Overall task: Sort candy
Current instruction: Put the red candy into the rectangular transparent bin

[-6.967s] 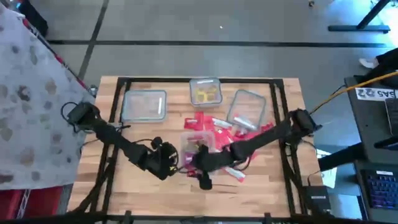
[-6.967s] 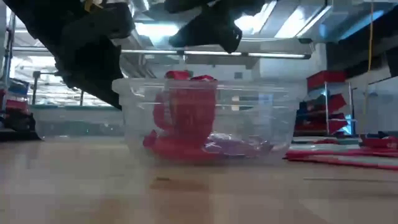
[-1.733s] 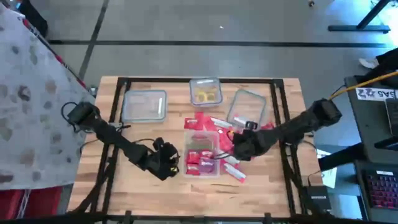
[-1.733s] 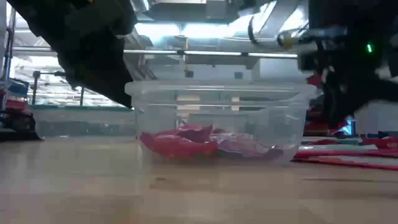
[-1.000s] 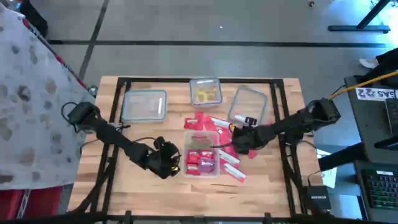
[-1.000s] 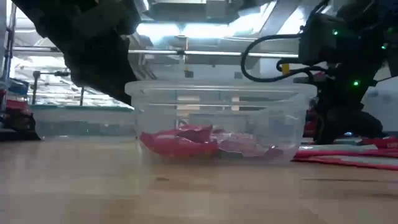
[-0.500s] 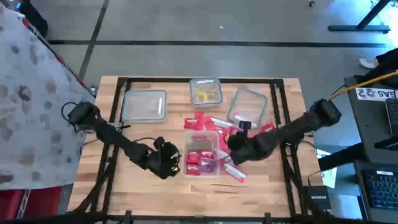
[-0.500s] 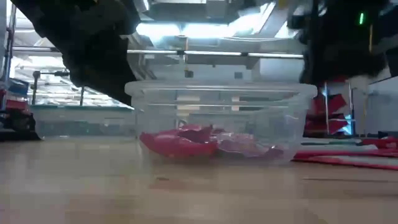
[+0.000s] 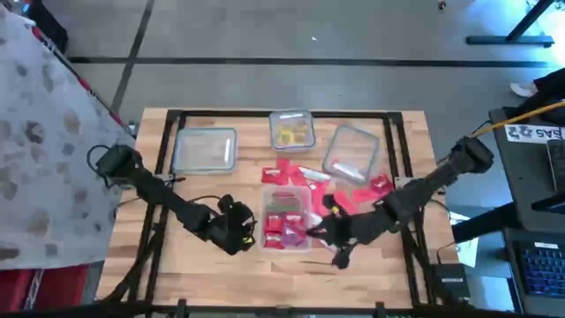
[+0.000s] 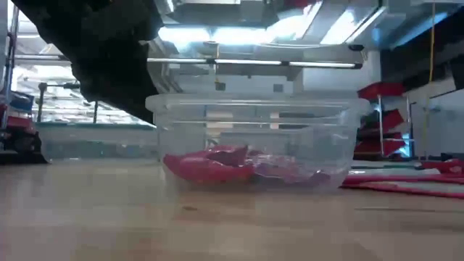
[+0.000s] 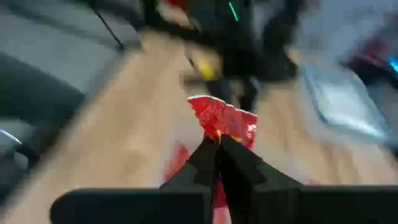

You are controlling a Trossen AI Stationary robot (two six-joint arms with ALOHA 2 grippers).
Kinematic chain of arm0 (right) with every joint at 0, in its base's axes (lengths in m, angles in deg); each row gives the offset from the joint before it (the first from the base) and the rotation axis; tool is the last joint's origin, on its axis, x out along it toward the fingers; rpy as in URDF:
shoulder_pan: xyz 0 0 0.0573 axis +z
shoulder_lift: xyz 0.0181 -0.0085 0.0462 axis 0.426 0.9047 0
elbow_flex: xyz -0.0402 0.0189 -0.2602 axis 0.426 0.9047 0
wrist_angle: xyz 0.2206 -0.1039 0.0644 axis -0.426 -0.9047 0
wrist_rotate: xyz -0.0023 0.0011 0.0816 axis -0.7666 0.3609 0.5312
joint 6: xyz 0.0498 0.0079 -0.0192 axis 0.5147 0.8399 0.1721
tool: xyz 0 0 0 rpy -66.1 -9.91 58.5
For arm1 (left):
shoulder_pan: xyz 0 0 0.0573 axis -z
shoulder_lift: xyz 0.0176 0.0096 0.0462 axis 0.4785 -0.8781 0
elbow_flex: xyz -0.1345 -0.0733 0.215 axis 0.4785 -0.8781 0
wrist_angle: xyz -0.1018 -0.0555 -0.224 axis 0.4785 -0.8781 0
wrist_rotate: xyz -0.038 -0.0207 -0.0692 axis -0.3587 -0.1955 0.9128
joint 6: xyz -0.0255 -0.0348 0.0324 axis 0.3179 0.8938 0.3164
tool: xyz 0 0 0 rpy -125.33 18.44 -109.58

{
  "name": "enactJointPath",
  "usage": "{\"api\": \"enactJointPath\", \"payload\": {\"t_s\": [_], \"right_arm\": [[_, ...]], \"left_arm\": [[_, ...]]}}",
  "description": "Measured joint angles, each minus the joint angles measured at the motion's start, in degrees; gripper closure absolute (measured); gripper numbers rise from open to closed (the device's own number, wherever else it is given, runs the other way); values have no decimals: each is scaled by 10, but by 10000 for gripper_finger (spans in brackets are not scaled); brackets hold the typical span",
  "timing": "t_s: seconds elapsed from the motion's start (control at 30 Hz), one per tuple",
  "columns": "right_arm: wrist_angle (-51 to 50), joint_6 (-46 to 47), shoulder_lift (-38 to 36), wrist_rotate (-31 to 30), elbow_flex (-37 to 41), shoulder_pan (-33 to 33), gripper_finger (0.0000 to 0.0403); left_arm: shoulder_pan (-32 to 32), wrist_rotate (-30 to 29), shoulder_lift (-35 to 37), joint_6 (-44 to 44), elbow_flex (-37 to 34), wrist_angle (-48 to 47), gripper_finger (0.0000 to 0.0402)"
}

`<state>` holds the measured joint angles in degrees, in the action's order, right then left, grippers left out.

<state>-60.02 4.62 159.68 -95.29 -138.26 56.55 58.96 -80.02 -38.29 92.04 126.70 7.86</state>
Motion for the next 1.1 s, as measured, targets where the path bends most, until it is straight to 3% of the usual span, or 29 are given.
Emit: {"api": "enactJointPath", "payload": {"t_s": [0.13,0.23,0.3,0.47,0.63,1.1], "right_arm": [[76,-6,26,86,22,-20,403],[73,-27,55,104,23,-27,402],[56,-102,72,106,23,-34,402],[44,-311,114,103,24,-37,402],[16,-426,154,60,24,-36,402],[-59,-503,170,13,24,-40,402]], "left_arm": [[0,0,0,0,0,0,273],[0,0,0,-1,0,0,273],[0,0,0,-2,0,0,273],[-1,0,0,-3,0,0,273],[-1,0,0,-3,0,-1,273],[-2,0,0,-3,0,0,273]]}}
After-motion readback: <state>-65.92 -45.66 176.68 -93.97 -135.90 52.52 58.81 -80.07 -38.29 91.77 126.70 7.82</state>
